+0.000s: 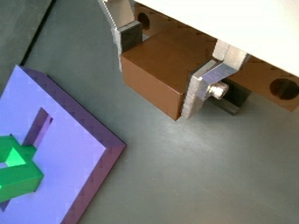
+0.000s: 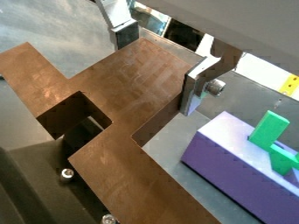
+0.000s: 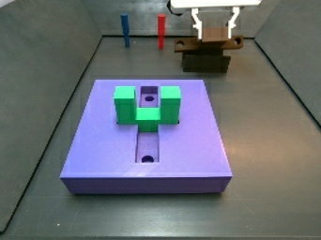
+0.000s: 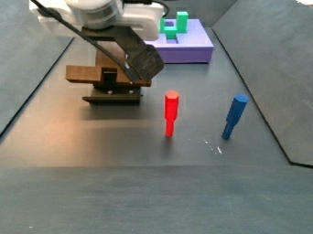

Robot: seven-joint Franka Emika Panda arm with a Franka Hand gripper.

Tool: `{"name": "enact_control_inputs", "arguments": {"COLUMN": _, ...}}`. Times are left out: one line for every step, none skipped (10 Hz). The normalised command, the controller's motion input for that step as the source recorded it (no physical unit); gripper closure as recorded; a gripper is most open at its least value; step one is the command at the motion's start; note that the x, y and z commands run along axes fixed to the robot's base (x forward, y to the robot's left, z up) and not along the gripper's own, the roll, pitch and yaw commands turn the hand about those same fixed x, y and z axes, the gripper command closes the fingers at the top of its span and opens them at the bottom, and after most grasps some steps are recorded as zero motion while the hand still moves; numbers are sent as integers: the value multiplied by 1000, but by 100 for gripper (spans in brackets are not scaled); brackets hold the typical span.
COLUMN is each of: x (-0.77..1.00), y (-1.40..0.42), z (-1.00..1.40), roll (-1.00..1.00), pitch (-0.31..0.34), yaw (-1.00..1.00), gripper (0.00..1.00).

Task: Pick up the brown object. Move up. Place the brown object on the fixture. Regrasp the brown object. Move to above the board. Insert the brown object.
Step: Place the brown object on the fixture.

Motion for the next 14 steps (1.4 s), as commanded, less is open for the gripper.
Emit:
{"name": "enact_control_inputs", "arguments": {"x": 129, "y": 26, "z": -251, "roll": 0, "pitch": 129, "yaw": -89, "gripper": 100}}
{"name": "enact_control_inputs", "arguments": {"x": 14, "y": 51, "z": -220, "roll": -9, "pitch": 71, "yaw": -91, "gripper": 100}}
{"name": "enact_control_inputs", "arguments": {"x": 0, "y": 111, "z": -226, "roll": -106, "pitch": 9, "yaw": -66, "gripper": 100}}
{"name": "enact_control_inputs", "arguments": {"x": 0, "y": 120, "z": -223, "roll": -143, "pitch": 0, "yaw": -37, "gripper": 100}}
{"name": "enact_control_inputs", "arguments": {"x": 14, "y": 143, "z": -206, "roll": -126, "pitch": 31, "yaw": -31, "gripper": 100}}
{"name": "enact_control_inputs", "arguments": {"x": 20, "y": 137, "z": -214, "roll": -111, "pitch": 34, "yaw": -29, "gripper": 100}}
{"name": "enact_control_inputs", "arguments": {"x": 9, "y": 103, "z": -226, "roll": -103, "pitch": 6, "yaw": -34, "gripper": 100}}
{"name": "enact_control_inputs", "arguments": {"x": 11, "y": 94, "z": -220, "roll": -109, "pitch": 3, "yaw": -31, "gripper": 100}}
{"name": "enact_control_inputs", "arguments": {"x": 26, "y": 74, "z": -209, "roll": -97, "pitch": 0, "yaw": -34, "gripper": 100}}
{"name": "enact_control_inputs", "arguments": {"x": 6, "y": 0, "z": 0, "roll": 0, "pitch": 60, "yaw": -43, "gripper": 100}}
{"name": "enact_control_inputs", "arguments": {"x": 0, "y": 0, "z": 0, "roll": 6, "pitch": 0, "yaw": 0, "gripper": 100}}
{"name": "enact_control_inputs", "arguments": {"x": 0, "y": 0, "z": 0, "roll": 40, "pitch": 0, "yaw": 0, "gripper": 100}}
{"name": "enact_control_inputs", "arguments": {"x": 0, "y": 0, "z": 0, "roll": 34, "pitch": 0, "yaw": 0, "gripper": 100}}
{"name": "enact_control_inputs", "arguments": {"x": 0, "y": 0, "z": 0, "roll": 0, "pitch": 0, "yaw": 0, "gripper": 0}}
